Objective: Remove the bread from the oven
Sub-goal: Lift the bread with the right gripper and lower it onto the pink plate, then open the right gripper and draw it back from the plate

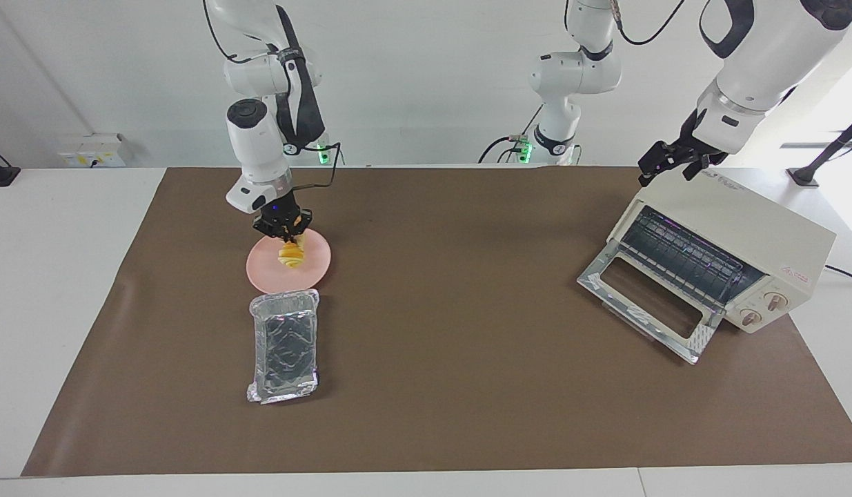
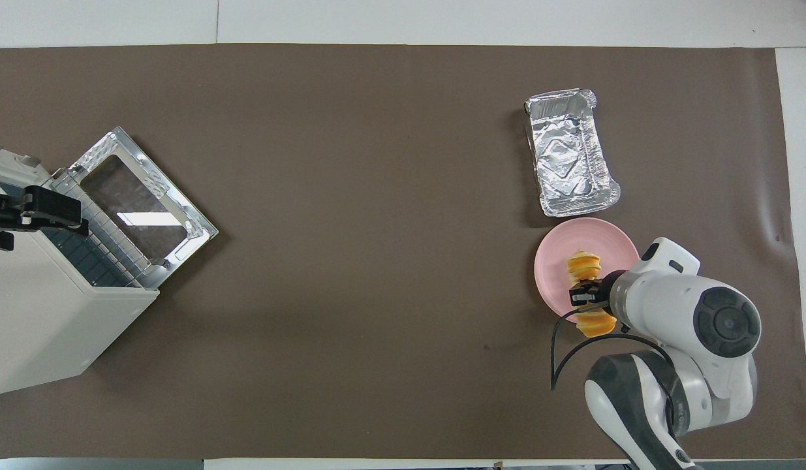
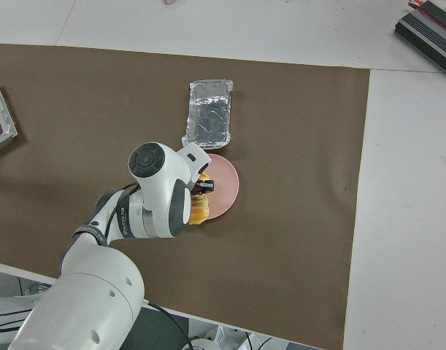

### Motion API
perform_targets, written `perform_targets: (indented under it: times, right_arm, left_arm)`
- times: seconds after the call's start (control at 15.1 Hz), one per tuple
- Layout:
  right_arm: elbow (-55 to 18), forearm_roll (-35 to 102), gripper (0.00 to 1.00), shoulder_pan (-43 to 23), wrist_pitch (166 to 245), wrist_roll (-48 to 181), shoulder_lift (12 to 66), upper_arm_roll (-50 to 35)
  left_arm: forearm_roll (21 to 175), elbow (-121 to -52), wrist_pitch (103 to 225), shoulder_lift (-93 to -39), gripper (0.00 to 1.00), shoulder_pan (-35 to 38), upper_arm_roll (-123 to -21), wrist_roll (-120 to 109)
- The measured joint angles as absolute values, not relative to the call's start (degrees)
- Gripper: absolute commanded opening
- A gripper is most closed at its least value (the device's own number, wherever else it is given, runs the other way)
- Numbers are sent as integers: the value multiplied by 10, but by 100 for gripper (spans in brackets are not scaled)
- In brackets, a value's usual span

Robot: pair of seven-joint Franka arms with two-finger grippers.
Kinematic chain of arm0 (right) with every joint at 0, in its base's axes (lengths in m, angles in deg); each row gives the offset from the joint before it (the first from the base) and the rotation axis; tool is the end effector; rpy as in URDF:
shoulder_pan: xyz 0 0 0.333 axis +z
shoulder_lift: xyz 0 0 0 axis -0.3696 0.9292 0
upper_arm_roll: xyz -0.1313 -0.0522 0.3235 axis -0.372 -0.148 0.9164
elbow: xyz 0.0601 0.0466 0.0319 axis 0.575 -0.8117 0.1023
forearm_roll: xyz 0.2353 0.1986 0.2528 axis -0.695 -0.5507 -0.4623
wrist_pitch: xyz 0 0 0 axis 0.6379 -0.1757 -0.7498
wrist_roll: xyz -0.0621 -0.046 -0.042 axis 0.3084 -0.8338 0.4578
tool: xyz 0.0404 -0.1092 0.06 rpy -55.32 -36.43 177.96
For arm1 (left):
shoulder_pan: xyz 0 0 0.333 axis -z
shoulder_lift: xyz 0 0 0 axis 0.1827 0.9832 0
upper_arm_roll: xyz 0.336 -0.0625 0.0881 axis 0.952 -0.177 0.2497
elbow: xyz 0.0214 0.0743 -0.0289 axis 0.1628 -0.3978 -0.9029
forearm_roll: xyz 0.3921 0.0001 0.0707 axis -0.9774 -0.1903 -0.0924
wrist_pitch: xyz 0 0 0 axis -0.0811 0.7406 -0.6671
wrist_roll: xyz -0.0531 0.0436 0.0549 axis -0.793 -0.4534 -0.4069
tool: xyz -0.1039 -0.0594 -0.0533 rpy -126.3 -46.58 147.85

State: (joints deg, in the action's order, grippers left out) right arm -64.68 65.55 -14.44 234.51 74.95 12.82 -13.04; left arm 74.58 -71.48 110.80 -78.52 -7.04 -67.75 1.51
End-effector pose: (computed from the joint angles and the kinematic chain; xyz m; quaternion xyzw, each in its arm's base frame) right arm 0.4310 0.0684 0.3358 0.9946 0.0820 0.0642 0.0038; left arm 0.5273 -0.0261 0.6210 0.9969 0.0487 -0.0603 0.0098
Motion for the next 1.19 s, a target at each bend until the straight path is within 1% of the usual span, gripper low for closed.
perform_targets:
  times: [0.07, 0.27, 0.33, 0.53, 0.8, 1.0, 1.19]
  right_arm:
    - [-646, 655, 100, -144, 2345, 750, 128, -130]
    - [-639, 655, 100, -144, 2341, 750, 128, -130]
    - [-627, 655, 100, -144, 2323, 750, 128, -130]
    - [-547, 655, 100, -145, 2207, 749, 127, -131]
    - [-429, 656, 100, -159, 2081, 709, 125, -133]
    - [-321, 656, 100, -188, 1958, 675, 128, -135]
    - [-225, 656, 100, -198, 1832, 644, 131, -138]
  left_arm:
    - [746, -715, 1108, -785, 100, -70, -677, 15]
    - [746, -715, 1108, -785, 100, -70, -677, 15]
    - [746, -715, 1108, -785, 100, -70, -677, 15]
    - [746, -715, 1108, -785, 100, -70, -677, 15]
    - [746, -715, 1108, -785, 100, -70, -677, 15]
    - [746, -715, 1108, -785, 100, -70, -677, 15]
    - [746, -715, 1108, -785, 100, -70, -677, 15]
